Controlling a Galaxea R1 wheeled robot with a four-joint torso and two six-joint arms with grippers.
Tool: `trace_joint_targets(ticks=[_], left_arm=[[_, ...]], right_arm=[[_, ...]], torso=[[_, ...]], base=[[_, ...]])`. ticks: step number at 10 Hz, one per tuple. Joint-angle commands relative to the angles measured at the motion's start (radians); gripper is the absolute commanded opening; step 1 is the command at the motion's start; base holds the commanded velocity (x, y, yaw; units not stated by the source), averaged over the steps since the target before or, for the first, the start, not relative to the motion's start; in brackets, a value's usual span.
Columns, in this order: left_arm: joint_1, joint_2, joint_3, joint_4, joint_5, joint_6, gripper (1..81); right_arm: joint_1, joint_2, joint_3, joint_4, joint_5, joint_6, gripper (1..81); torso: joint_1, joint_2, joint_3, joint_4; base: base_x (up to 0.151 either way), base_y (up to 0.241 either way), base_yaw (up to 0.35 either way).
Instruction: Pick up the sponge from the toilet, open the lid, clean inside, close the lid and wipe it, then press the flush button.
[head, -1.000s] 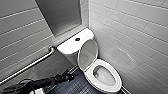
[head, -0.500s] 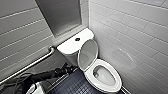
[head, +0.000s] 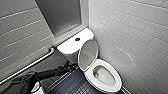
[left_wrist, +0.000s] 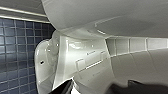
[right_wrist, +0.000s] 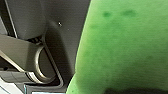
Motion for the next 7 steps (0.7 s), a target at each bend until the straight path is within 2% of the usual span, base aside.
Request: trace_joint_targets(ticks=[1,5,6,7], left_arm=[[-0.132,0.046,-0.026,-0.002,0.077,0.006,81.1],[-0.069,0.068,0.05,0.051,0.117,0.031,81.1],[-0.031,0.06,0.055,0.116,0.161,0.032,81.1],[0.028,0.032,0.085,0.224,0.23,0.037,81.1]], right_arm=[[-0.022,-0.013,0.014,0.009,-0.085,-0.002,1.0],[-0.002,-0.01,0.02,0.006,-0.096,0.004,1.0],[-0.002,-0.004,0.022,0.006,-0.099,0.001,1.0],[-0.005,0.001,0.027,0.005,-0.095,-0.003,1.0]], torso=[[0.0,0.0,0.0,0.0],[0.0,0.0,0.0,0.0],[0.0,0.0,0.0,0.0],[0.0,0.0,0.0,0.0]], base=[[0.0,0.0,0.0],[0.0,0.0,0.0],[0.0,0.0,0.0],[0.0,0.0,0.0]])
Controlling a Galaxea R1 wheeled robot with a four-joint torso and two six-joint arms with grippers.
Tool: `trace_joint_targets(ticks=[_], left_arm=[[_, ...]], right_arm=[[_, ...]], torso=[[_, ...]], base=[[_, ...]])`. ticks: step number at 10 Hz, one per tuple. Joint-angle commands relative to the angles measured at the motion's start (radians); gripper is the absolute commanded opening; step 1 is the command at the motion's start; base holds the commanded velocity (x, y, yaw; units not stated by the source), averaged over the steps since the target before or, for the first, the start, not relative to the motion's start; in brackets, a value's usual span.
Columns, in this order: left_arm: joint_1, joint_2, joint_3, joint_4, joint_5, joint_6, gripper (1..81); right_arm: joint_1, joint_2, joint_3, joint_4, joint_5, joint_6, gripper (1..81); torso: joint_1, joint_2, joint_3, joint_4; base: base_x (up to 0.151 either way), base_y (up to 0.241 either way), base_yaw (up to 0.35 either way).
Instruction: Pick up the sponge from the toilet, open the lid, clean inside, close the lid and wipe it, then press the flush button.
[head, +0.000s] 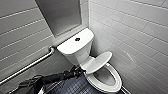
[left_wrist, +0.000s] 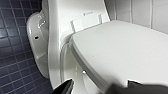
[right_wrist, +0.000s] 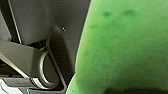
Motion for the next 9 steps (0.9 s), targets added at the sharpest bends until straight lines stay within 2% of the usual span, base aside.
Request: trace_joint_targets(ticks=[1,3,4,5,6,7,9], left_arm=[[0.03,-0.099,0.141,0.279,0.175,0.041,81.1],[0.191,-0.219,0.29,0.533,0.186,0.109,81.1],[0.278,-0.273,0.337,0.622,0.177,0.129,81.1],[0.35,-0.293,0.343,0.684,0.175,0.141,81.1],[0.433,-0.3,0.335,0.745,0.172,0.141,81.1],[0.507,-0.296,0.306,0.785,0.168,0.141,81.1],[0.622,-0.291,0.259,0.79,0.167,0.141,81.1]], right_arm=[[-0.023,-0.002,0.025,0.005,-0.085,-0.005,1.0],[-0.022,-0.009,0.06,-0.001,-0.085,-0.007,1.0],[-0.023,-0.026,0.105,-0.019,-0.078,-0.007,1.0],[-0.025,-0.043,0.154,-0.036,-0.065,-0.007,1.0],[-0.033,-0.065,0.212,-0.068,-0.013,-0.007,1.0],[-0.03,-0.077,0.246,-0.072,-0.007,-0.005,1.0],[-0.034,-0.097,0.286,-0.073,-0.001,-0.002,1.0]], torso=[[0.0,0.0,0.0,0.0],[0.0,0.0,0.0,0.0],[0.0,0.0,0.0,0.0],[0.0,0.0,0.0,0.0],[0.0,0.0,0.0,0.0],[0.0,0.0,0.0,0.0],[0.0,0.0,0.0,0.0]], base=[[0.0,0.0,0.0],[0.0,0.0,0.0],[0.0,0.0,0.0],[0.0,0.0,0.0],[0.0,0.0,0.0],[0.0,0.0,0.0],[0.0,0.0,0.0]])
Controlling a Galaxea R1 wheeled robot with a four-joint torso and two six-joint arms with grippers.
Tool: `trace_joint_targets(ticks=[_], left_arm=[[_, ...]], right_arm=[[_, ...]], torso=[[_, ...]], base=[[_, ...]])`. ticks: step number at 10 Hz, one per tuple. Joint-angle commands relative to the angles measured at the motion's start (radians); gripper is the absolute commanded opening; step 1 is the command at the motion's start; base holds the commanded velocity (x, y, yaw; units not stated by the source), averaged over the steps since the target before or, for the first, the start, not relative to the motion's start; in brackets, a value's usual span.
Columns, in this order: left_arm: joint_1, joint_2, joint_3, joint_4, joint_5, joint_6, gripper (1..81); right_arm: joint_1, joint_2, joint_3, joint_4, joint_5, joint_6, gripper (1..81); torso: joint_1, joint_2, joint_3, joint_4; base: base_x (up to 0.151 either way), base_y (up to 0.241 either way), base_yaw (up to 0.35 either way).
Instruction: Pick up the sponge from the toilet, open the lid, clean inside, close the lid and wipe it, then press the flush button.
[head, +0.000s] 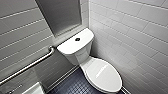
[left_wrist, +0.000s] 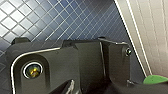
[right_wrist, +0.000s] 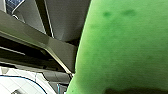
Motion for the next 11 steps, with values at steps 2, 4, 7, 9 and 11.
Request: trace_joint_targets(ticks=[2,4,7,9,11], left_arm=[[0.207,-0.063,0.026,0.128,0.052,0.031,81.1],[0.291,-0.052,0.026,0.138,0.052,0.033,81.1],[0.345,-0.01,0.013,0.177,0.05,0.033,81.1],[0.347,0.029,-0.023,0.178,0.05,0.033,81.1],[0.347,0.077,-0.081,0.178,0.053,0.033,81.1]], right_arm=[[-0.035,-0.151,0.219,-0.03,-0.015,0.007,1.0],[-0.014,-0.308,0.386,-0.018,0.054,0.023,1.0],[0.092,-0.527,0.665,-0.024,0.071,0.043,1.0],[0.204,-0.63,0.806,-0.013,0.059,0.043,1.0],[0.354,-0.681,0.868,0.006,0.004,0.047,1.0]], torso=[[0.0,0.0,0.0,0.0],[0.0,0.0,0.0,0.0],[0.0,0.0,0.0,0.0],[0.0,0.0,0.0,0.0],[0.0,0.0,0.0,0.0]], base=[[0.0,0.0,0.0],[0.0,0.0,0.0],[0.0,0.0,0.0],[0.0,0.0,0.0],[0.0,0.0,0.0]])
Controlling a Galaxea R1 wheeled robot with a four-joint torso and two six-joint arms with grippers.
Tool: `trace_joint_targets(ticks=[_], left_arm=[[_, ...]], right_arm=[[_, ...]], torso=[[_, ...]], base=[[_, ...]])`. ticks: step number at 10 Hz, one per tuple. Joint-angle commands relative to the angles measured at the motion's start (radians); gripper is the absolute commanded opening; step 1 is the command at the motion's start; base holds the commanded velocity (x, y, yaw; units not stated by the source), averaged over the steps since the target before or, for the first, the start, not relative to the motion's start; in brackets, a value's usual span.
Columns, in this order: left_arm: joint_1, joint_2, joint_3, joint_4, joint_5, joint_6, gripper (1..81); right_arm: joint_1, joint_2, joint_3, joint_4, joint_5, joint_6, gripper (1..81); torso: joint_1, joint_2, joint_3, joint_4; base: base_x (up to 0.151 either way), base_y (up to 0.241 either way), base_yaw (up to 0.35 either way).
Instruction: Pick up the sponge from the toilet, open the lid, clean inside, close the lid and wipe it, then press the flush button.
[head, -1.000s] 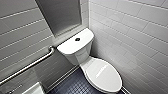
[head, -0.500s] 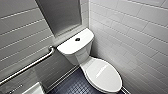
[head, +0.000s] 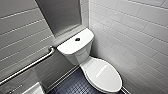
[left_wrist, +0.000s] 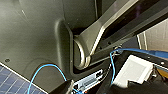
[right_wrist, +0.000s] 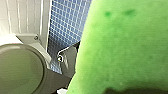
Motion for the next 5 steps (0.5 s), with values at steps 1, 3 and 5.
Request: trace_joint_targets(ticks=[1,3,5], left_arm=[[0.005,0.014,-0.038,0.001,0.093,0.007,81.1],[0.008,0.034,-0.067,-0.002,0.098,0.007,81.1],[0.012,0.056,-0.092,0.001,0.098,0.007,81.1]], right_arm=[[0.254,-0.13,0.156,0.023,-0.136,0.014,1.0],[0.383,-0.107,0.147,0.077,-0.199,0.014,1.0],[0.489,-0.074,0.107,0.114,-0.262,0.014,1.0]], torso=[[0.0,0.0,0.0,0.0],[0.0,0.0,-0.029,0.0],[0.0,0.0,-0.061,0.0]], base=[[0.0,0.0,0.0],[0.0,0.0,0.0],[0.0,0.0,0.0]])
